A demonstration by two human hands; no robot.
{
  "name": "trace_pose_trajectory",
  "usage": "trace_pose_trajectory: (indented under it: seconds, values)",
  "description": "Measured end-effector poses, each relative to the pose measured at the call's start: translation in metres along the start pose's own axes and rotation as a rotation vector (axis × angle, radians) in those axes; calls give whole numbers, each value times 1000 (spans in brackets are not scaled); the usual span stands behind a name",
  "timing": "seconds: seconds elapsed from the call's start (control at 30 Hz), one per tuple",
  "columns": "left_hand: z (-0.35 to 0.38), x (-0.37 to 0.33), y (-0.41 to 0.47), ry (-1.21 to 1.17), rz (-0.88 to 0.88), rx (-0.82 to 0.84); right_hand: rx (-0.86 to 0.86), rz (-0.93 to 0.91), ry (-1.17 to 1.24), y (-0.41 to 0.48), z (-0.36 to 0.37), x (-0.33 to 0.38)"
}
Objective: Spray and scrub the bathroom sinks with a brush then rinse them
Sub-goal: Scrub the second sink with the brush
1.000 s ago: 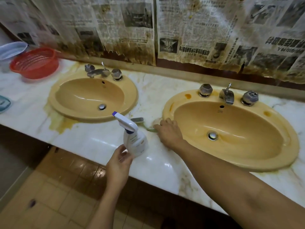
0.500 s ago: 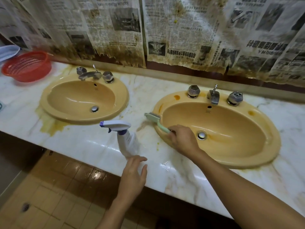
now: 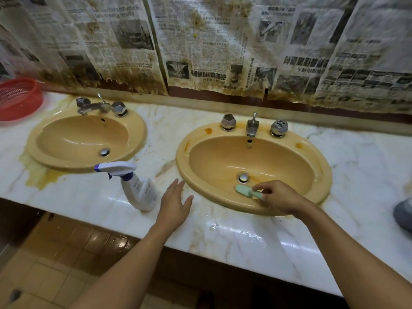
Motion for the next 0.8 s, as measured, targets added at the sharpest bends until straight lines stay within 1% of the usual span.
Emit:
trace_pose_trajectory:
  seconds: [0.1, 0.17, 0.27, 0.37, 0.43, 0.53, 0.6, 0.67, 0.8]
  values:
    - [3, -1, 14, 37, -6, 16, 82, 55, -167, 5, -6, -11]
    - [8, -6, 24, 74, 9, 48, 76, 63, -236, 8, -13, -9]
    - [23, -10, 35, 172, 26, 150, 44, 45, -284, 11, -22, 1]
    - [34, -6, 40, 255, 45, 196, 94, 65, -290, 22, -19, -2]
    - [37, -3, 41, 293, 68, 164, 131, 72, -317, 34, -12, -9]
    - [35, -4, 42, 349, 112, 101, 125, 27, -402, 53, -5, -16]
    - [34, -3, 45, 362, 109, 73, 169, 18, -474, 67, 0, -22]
    - [28, -5, 44, 351, 105, 31, 216, 36, -571, 77, 1, -30]
    - [30, 2, 48, 348, 75, 21, 274, 96, -752, 117, -4, -46]
Point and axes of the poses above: each hand's wrist, its own y-axis towards the middle knuckle, its own z-axis out of the palm, x = y × z, the point moved 10 cm from there along y, towards the middle knuckle, and after that the axes turned 10 degrees about z, right-handed, at the moved point
